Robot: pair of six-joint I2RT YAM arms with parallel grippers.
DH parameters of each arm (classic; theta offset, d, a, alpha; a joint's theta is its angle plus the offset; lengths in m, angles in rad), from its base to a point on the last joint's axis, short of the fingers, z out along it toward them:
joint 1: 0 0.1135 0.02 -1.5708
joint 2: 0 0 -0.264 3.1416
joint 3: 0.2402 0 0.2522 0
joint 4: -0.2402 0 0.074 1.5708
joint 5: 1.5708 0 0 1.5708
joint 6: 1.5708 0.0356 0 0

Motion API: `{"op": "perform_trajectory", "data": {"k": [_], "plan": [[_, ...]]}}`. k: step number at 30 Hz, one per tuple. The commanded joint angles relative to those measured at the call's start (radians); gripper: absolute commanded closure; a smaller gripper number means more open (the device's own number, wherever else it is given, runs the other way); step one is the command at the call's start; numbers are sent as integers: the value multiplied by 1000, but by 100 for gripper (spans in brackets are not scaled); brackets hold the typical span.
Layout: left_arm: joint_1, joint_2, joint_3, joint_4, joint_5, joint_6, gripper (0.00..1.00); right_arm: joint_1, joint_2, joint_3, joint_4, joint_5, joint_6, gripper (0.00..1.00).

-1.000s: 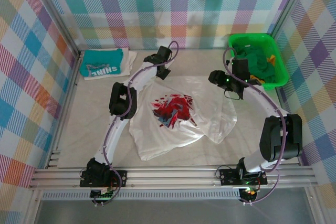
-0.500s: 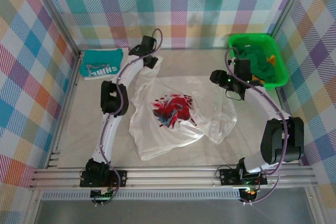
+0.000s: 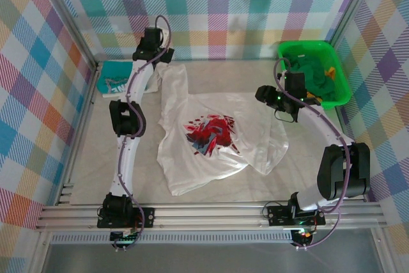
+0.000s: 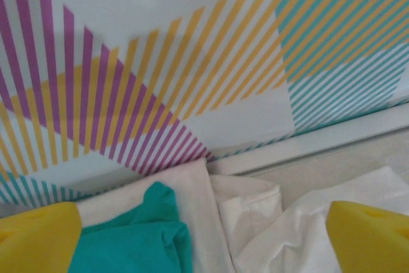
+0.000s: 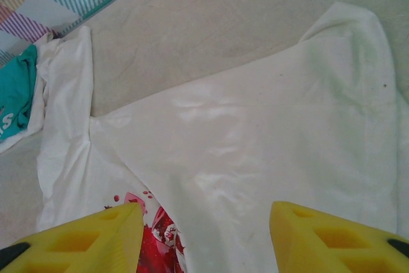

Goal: Fold and stack the t-shirts

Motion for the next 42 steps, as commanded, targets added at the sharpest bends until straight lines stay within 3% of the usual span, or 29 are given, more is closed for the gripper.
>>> {"op": "perform_trajectory", "data": {"k": [1, 4, 8, 10, 17, 26, 29, 38, 42], "plan": [[-3, -79, 31, -90, -64, -105, 0, -6, -25, 15, -25, -18, 11, 44], [5, -240, -127, -162, 2, -241, 5, -5, -23, 32, -49, -18, 5, 44], [12, -682, -821, 161, 116, -456, 6, -5, 1, 64, -105, 2, -6, 43], [12, -831, -1044, 233, 158, -562, 7, -6, 31, 91, -164, 31, -3, 42], [-6, -1005, -1438, 129, 229, -767, 20, -53, 172, 144, -281, 23, 27, 43], [-93, -1079, -1660, 82, 287, -816, 30, -96, 227, 79, -296, -15, 34, 45], [-93, -1101, -1710, 98, 287, -825, 42, -96, 223, 47, -275, -30, 39, 45], [-96, -985, -1728, 246, 337, -797, 52, -97, 193, 9, -240, -45, 32, 46], [-96, -926, -1671, 286, 313, -778, 74, -96, 174, -2, -234, -49, 29, 46]]}}
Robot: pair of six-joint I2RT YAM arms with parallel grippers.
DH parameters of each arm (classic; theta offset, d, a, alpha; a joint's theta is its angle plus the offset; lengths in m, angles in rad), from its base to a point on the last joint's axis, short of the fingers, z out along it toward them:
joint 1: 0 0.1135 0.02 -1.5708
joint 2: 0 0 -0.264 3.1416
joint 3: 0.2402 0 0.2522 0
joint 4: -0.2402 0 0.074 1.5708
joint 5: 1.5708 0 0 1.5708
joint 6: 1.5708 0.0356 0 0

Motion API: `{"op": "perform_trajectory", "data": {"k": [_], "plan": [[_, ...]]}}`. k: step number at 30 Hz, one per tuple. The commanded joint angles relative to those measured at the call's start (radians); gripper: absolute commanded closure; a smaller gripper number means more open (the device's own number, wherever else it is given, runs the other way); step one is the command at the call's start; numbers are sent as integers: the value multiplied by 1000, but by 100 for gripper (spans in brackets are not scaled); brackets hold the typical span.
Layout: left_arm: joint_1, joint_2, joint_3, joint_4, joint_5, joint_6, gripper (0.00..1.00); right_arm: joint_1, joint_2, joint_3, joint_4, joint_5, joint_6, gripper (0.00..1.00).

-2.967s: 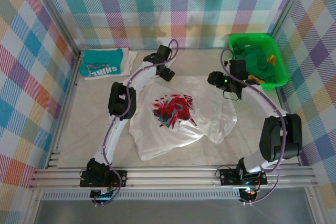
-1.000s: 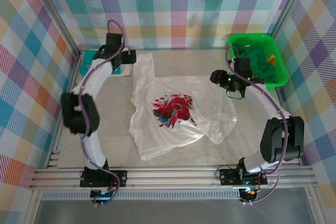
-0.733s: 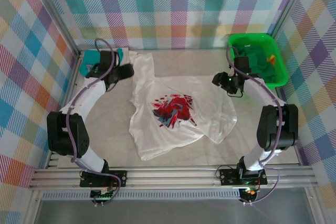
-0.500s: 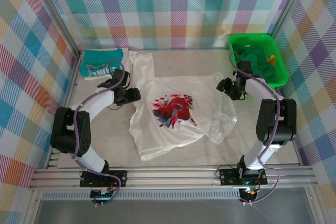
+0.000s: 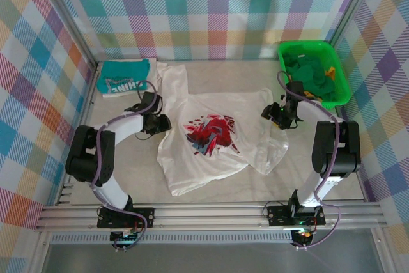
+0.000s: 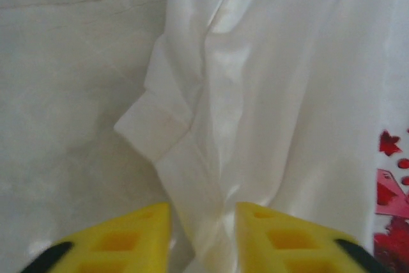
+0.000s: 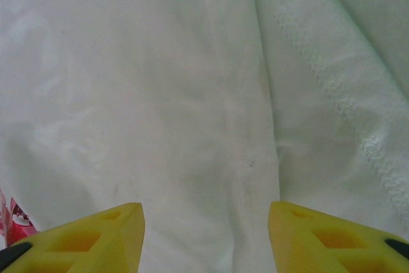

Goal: Fold and stack the t-shirts

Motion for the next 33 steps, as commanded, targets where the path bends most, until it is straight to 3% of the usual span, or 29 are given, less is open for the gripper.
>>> {"op": "perform_trajectory", "data": {"k": [1, 3, 4, 14, 20, 23, 25, 29, 33], "plan": [[0, 42, 60, 65, -23, 27, 79, 1, -53, -18, 19, -19, 6, 46], [0, 75, 106, 45, -67, 51, 97, 2, -63, -26, 24, -15, 7, 46], [0, 90, 139, -8, -101, 63, 100, 2, -67, -29, 24, -14, 7, 46], [17, 237, 548, -304, -357, 285, 100, -2, -74, -55, 18, 12, 33, 47], [64, 401, 768, -343, -379, 390, 100, -3, -82, -39, 25, 6, 50, 47], [76, 481, 927, -426, -378, 388, 77, -3, -79, -13, 10, -12, 46, 47], [76, 458, 932, -429, -378, 359, 62, -3, -91, -14, 8, -18, 45, 47], [76, 238, 699, -316, -320, 246, 44, -3, -107, -37, 8, -24, 39, 47], [75, -12, 398, -245, -248, 118, 41, -1, -77, -66, 64, -132, 60, 47]]}}
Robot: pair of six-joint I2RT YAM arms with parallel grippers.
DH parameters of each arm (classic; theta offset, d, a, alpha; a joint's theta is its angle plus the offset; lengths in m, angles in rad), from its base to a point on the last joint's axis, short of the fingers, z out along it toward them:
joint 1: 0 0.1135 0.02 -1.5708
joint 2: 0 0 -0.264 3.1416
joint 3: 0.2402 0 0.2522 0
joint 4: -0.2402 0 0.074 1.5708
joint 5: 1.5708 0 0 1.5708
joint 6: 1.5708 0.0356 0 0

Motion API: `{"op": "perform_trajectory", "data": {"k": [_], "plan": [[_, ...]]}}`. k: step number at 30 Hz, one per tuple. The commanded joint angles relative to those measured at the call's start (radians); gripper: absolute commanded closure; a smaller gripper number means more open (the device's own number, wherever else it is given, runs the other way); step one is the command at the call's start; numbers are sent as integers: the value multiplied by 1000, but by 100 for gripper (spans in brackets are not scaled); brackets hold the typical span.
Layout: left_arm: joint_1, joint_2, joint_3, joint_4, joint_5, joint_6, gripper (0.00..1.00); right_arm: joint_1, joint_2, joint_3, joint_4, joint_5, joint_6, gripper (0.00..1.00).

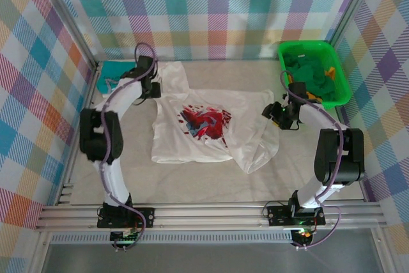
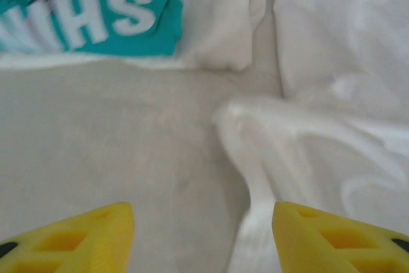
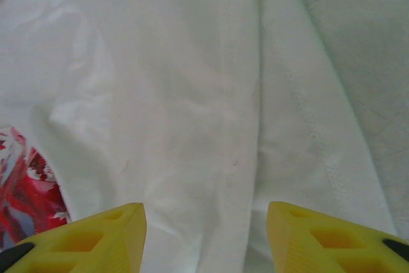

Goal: Fold and stack the t-shirts

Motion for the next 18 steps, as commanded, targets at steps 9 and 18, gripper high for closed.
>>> {"op": "perform_trajectory", "data": {"k": [9, 18], "plan": [[-100, -498, -592, -81, 179, -376, 43, 5, -11, -62, 44, -140, 18, 48], [-167, -547, -811, 17, 232, -474, 42, 31, -13, -85, 69, -146, 23, 49]]}}
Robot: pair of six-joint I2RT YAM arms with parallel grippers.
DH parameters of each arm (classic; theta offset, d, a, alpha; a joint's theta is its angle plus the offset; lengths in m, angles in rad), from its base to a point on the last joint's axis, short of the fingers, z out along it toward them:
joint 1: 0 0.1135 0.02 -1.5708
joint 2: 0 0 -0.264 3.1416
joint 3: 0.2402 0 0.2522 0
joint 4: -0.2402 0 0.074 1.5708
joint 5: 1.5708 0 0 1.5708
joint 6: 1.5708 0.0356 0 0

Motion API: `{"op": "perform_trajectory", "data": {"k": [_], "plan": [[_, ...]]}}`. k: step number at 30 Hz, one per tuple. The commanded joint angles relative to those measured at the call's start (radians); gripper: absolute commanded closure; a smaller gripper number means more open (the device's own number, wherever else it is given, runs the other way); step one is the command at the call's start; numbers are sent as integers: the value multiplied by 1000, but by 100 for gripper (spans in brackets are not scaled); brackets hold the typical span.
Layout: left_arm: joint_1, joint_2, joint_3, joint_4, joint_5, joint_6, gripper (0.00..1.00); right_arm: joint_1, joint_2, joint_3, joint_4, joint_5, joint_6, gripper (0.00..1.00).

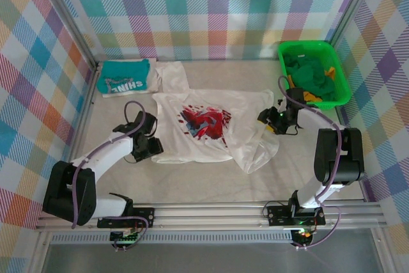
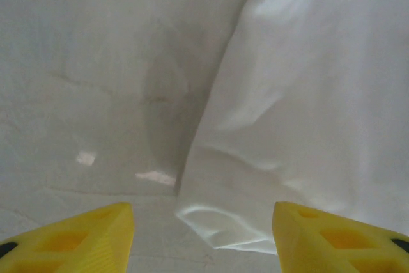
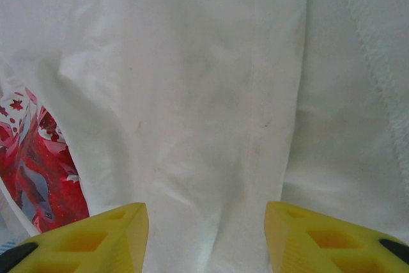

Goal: Fold and stack the t-shirts

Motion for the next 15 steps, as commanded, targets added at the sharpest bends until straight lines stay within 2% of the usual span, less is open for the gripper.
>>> {"op": "perform_trajectory", "data": {"k": [1, 5, 8, 10, 12, 15], "plan": [[-25, 0, -34, 94, 45, -47, 46, 16, -10, -5, 21, -28, 15, 49], [-50, 65, -33, 183, 47, -27, 61, 24, -13, -7, 30, -26, 20, 48], [-52, 103, 10, 178, 36, -3, 84, 25, -14, -5, 31, -24, 20, 49], [-52, 110, 61, 136, 7, 23, 93, 25, -18, -5, 30, -20, 19, 48], [-53, 107, 122, 88, -33, 50, 100, 25, -18, -7, 30, -15, 18, 48], [-52, 126, 233, 26, -52, 92, 100, 26, -15, -2, 30, -12, 17, 49]]}}
